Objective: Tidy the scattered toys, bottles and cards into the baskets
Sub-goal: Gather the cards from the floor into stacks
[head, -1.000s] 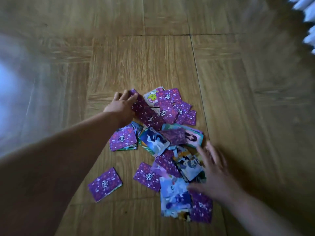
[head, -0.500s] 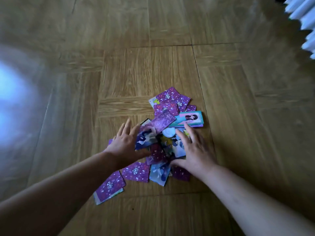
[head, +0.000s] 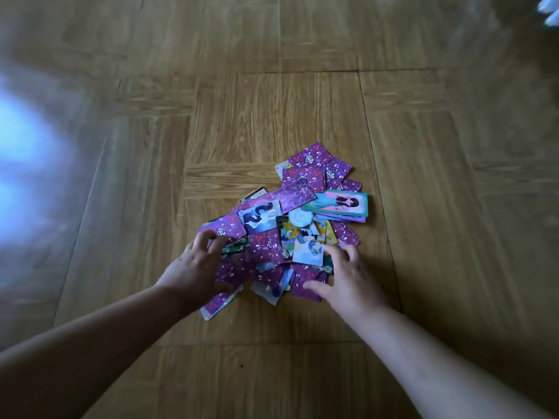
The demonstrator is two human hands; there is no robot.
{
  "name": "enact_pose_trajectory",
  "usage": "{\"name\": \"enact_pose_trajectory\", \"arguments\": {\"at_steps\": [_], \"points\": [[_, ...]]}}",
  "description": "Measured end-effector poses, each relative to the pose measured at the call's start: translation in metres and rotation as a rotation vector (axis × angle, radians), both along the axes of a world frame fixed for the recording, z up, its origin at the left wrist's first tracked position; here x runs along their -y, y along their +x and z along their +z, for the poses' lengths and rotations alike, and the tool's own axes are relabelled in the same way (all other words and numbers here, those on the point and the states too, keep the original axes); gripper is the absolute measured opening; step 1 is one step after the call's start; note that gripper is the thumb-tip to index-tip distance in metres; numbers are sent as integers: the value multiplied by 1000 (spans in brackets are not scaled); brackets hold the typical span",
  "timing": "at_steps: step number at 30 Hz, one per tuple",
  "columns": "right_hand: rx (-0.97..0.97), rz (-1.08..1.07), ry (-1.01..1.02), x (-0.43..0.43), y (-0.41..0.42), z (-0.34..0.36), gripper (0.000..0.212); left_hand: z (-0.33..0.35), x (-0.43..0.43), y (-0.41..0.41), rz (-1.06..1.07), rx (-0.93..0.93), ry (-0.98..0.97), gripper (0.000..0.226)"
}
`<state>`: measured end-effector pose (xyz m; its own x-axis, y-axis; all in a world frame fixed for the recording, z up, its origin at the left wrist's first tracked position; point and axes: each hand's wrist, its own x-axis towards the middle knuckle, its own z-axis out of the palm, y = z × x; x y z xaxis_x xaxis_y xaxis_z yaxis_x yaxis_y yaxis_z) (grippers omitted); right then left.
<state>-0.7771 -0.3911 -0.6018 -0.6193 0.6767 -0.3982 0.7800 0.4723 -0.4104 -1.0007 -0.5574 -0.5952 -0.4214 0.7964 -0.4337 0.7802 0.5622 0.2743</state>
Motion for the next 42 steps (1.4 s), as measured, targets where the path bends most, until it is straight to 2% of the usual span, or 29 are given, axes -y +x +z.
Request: {"name": "enact_pose_trajectory", "arguments": {"at_steps": [2,4,7,9,13,15,17,20,24,26,28,31,33,35,38,40,42], "points": [[-169,-16,117,-17,-6,6,60,-1,-16,6,15,8,64,91],[-226,-43,282,-48,-13,2,58,-2,-30,14,58,-2,152,78],[34,21,226,-94,-27,-5,78,-4,-45,21,108,-7,245,62],[182,77,147,-110,-34,-9,83,-4,-52,22,127,4,273,58],[131,167,239,-118,-29,-7,55,-6,-67,23,126,14,277,59],[101,206,281,-117,-17,-3,49,-7,-73,25,137,9,277,64],[59,142,306,-118,-1,0,45,-9,-78,25,154,-1,266,69],[-18,-77,287,-121,20,4,40,-12,-85,22,163,-6,217,77],[68,-386,211,-130,47,1,46,-14,-90,19,196,-12,128,68],[147,-426,212,-129,53,0,49,-16,-91,20,132,-61,181,62],[202,-369,328,-121,52,-1,52,-17,-100,27,-31,-99,261,59],[8,-194,443,-102,31,3,48,-15,-123,42,-249,-93,102,60],[-104,-44,347,-85,7,8,43,-11,-137,51,-291,-125,-25,63],[-112,73,167,-69,-14,10,48,-12,-140,57,-300,-186,-59,60],[-35,76,-1,-52,-30,6,57,-18,-131,61,-371,-208,54,50],[-12,39,-31,-46,-32,3,52,-22,-122,63,-385,-106,214,45],[4,1,-10,-43,-28,0,42,-22,-116,66,-315,43,312,42]]}}
